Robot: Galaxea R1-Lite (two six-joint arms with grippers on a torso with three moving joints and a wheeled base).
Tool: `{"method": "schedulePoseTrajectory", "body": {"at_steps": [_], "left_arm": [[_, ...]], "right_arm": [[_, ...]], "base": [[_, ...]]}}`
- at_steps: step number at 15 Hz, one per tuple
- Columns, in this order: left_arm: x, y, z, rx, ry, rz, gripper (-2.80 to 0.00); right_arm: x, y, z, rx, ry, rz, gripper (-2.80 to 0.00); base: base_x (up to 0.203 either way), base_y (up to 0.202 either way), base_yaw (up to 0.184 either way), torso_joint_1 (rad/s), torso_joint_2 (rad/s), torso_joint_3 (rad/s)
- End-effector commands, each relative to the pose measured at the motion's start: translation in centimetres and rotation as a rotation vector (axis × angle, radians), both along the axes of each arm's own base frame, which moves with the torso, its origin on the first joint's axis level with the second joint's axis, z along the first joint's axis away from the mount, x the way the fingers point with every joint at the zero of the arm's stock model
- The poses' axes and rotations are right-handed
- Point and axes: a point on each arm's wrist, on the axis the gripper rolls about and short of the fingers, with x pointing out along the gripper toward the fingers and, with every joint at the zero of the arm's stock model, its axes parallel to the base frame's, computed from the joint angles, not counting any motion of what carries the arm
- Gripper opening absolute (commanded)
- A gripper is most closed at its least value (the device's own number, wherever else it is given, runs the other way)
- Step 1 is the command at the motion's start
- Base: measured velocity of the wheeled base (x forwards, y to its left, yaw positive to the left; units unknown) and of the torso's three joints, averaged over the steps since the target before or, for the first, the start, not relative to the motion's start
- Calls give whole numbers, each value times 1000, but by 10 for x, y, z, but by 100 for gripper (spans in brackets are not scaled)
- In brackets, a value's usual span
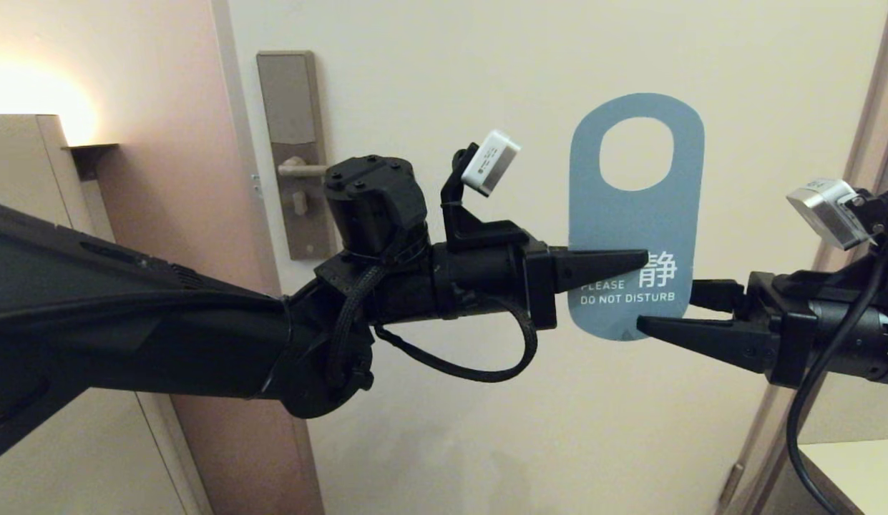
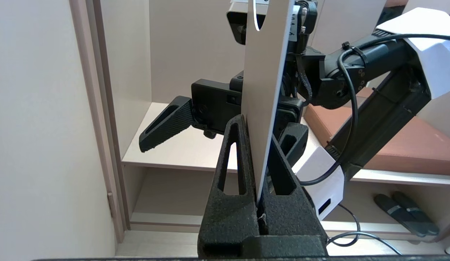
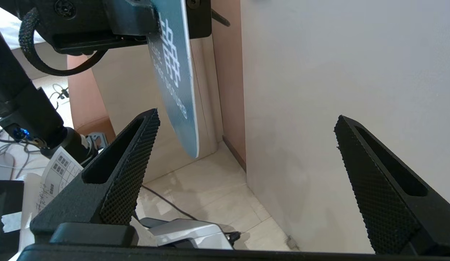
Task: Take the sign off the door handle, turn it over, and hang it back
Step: Hand it to the other hand
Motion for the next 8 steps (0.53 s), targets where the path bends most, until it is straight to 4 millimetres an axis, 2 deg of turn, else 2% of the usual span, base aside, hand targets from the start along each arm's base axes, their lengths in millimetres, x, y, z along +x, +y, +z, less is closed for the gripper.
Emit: {"method": "schedulePoseTrajectory", "body": {"at_steps": [1,8], "left_arm": [[0,0,1,-4,-3,-5,-280],[0,-1,0,-10,-7,-5,-280]], "right_arm": [[-1,0,2,3,-9,5,0],[-4,-1,3,5,-16,3,0]], "base": [[0,0,0,0,0,0],[0,0,0,0,0,0]]}}
